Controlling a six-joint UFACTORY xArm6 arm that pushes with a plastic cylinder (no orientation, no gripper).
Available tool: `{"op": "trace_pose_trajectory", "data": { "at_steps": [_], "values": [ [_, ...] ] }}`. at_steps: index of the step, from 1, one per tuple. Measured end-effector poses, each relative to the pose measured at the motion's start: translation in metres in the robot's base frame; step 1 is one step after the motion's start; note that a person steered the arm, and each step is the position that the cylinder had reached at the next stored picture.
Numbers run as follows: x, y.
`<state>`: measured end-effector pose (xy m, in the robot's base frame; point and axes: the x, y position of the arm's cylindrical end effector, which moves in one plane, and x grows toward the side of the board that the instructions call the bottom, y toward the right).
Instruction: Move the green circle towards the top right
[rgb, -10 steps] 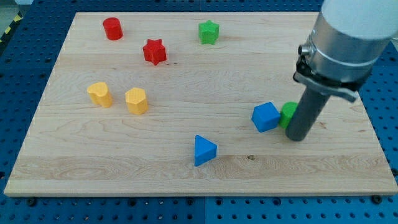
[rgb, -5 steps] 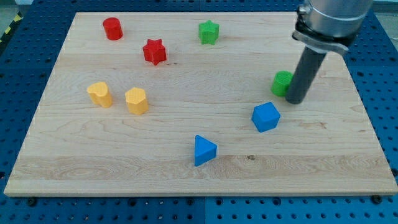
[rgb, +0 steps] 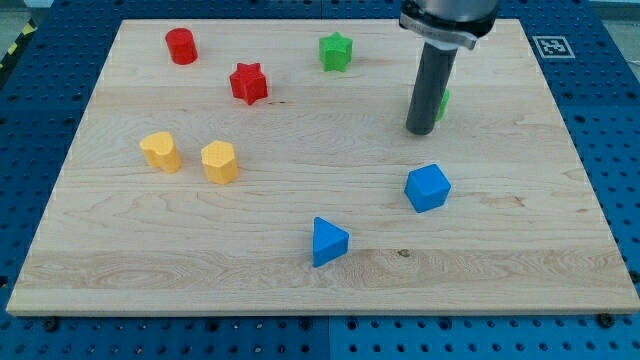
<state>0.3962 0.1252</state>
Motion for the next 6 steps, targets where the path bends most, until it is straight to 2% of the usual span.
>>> {"op": "trace_pose_trajectory", "data": {
  "at_steps": [1,2,3,4,5,6],
  "values": [
    [-0.017,0.049],
    [-0.025,0.060],
    [-0.006,0.034],
    [-0.006,-0.005],
    [-0.030,0.012],
    [-0.061,0.067]
  ]
}}
